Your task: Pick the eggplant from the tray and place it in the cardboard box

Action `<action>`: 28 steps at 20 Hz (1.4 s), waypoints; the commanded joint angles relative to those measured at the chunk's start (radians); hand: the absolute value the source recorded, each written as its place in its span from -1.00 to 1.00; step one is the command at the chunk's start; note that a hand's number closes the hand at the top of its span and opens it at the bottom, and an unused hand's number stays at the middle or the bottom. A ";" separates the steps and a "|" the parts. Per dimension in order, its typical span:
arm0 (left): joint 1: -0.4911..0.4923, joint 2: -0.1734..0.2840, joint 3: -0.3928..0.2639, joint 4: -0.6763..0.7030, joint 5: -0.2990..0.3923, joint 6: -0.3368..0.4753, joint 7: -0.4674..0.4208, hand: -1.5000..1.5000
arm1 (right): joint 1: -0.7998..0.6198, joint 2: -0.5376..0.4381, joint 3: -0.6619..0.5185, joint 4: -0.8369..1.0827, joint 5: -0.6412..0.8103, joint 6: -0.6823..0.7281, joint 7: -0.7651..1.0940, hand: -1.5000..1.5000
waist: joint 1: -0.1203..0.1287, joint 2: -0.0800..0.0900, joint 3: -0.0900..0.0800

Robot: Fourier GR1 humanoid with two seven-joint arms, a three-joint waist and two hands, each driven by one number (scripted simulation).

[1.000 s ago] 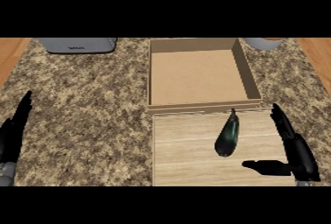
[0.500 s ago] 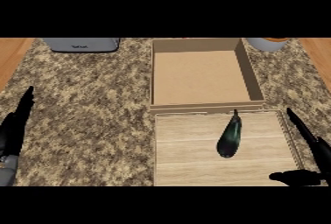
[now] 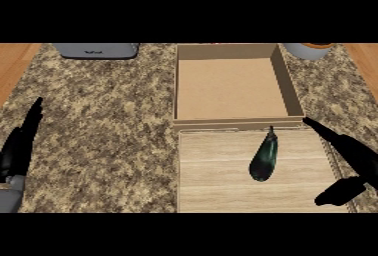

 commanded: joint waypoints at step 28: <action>0.022 -0.090 0.147 -0.091 -0.154 -0.096 0.073 0.00 | -0.150 0.363 -0.071 0.074 0.255 0.303 0.138 -1.00 | -0.010 -0.002 0.002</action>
